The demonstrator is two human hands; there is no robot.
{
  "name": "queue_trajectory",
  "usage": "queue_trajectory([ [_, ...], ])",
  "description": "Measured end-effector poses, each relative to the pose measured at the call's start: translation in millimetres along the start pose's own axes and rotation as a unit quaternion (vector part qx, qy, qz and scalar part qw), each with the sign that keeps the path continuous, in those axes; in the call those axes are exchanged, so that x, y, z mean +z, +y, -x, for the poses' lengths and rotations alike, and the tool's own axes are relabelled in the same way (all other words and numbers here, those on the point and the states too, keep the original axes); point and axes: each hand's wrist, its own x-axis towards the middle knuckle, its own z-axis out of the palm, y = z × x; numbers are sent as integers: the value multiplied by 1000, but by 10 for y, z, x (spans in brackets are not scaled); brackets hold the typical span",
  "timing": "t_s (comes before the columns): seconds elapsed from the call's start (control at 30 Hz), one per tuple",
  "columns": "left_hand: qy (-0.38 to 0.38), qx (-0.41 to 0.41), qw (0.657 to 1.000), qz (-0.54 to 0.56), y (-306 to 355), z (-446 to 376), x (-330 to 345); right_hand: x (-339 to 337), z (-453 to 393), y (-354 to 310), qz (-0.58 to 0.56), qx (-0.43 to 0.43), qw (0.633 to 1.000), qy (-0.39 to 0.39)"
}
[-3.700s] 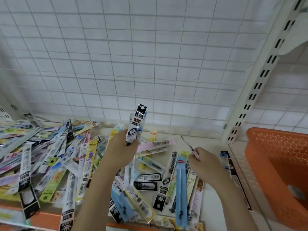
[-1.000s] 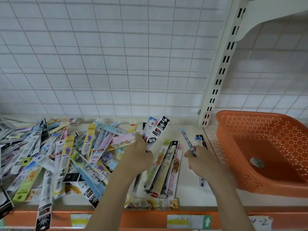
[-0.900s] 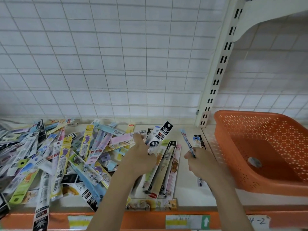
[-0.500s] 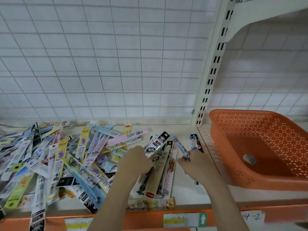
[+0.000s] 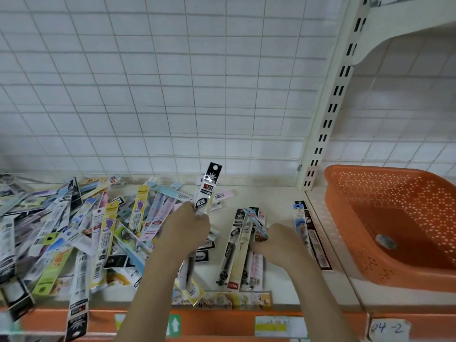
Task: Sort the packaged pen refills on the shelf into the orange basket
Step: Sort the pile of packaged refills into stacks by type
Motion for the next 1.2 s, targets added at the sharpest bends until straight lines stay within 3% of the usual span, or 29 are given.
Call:
queue_trajectory([
  [0.27,-40,26,995,-93,-51,74,190,-124,0,109,-86,18,996,29],
  [0.5,-39,36,994,-93,-37,56,282,-286,25,299,-160,34,985,52],
  [0.63,-29,14,999,-31,-56,43,290,-344,65,360,-202,31,977,56],
  [0.8,-19,26,999,-39,-41,47,294,-367,118,341,-214,24,975,59],
  [1.03,-38,45,983,-175,35,143,433,-371,181,309,-201,28,978,49],
  [1.2,-53,29,980,-189,5,99,458,-369,172,328,-177,26,983,50],
])
